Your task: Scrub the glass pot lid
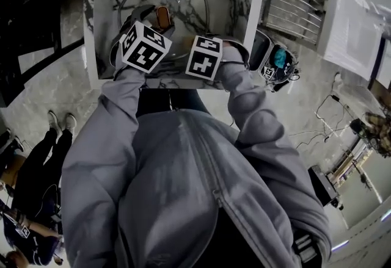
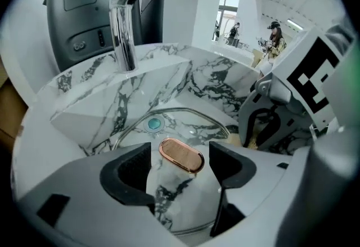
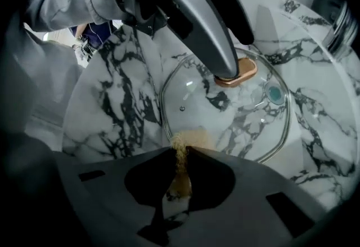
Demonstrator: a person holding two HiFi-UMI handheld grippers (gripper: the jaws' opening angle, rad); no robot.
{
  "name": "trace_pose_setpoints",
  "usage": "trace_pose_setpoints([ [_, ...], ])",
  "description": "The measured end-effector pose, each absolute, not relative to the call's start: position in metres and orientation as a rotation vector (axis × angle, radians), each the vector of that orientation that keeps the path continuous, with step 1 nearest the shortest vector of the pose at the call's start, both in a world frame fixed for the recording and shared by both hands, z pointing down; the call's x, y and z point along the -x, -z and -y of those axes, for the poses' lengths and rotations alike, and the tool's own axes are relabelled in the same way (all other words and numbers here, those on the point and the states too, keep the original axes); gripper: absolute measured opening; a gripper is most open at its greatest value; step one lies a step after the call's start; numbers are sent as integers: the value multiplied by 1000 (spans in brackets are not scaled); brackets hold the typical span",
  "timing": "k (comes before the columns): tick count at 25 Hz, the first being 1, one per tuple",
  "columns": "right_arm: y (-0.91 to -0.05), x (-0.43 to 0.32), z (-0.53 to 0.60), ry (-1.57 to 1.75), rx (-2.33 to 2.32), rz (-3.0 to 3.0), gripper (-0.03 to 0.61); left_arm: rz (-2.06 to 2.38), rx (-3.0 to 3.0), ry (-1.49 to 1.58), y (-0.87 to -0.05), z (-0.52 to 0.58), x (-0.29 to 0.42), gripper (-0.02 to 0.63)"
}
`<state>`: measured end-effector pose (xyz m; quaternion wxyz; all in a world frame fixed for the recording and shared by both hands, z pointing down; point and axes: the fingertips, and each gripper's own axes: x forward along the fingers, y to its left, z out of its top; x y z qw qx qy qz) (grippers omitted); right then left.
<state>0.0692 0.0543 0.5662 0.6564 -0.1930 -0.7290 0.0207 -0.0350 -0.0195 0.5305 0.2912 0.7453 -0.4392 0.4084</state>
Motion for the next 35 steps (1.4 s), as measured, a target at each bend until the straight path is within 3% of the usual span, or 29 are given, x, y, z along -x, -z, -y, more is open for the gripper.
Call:
trace_pose_setpoints([
  [2,-545,-67,-63,-63,396,1708,57,1189,-1990,-1077,-512,7,37,343],
  [7,-479,-63,-65,-27,238,1833,57,1326,-2010,-1110,-453,-18,43,80],
  [9,-451,-63,-62,21,171,1871,57,1384,-2022,-1090,-426,-27,44,21],
  [17,-319,-76,-35,210,-246,2077,57,1560,-2163,-1045,-310,-48,33,15],
  [25,-179,-85,-22,291,-789,2415,57,1876,-2278,-767,-190,-53,25,15],
  [31,-128,-96,-33,66,-1057,2691,57,1982,-2264,-344,-139,-72,14,15],
  [35,-124,-101,-34,-129,-1149,2787,57,2044,-2228,-251,-131,-81,19,15],
])
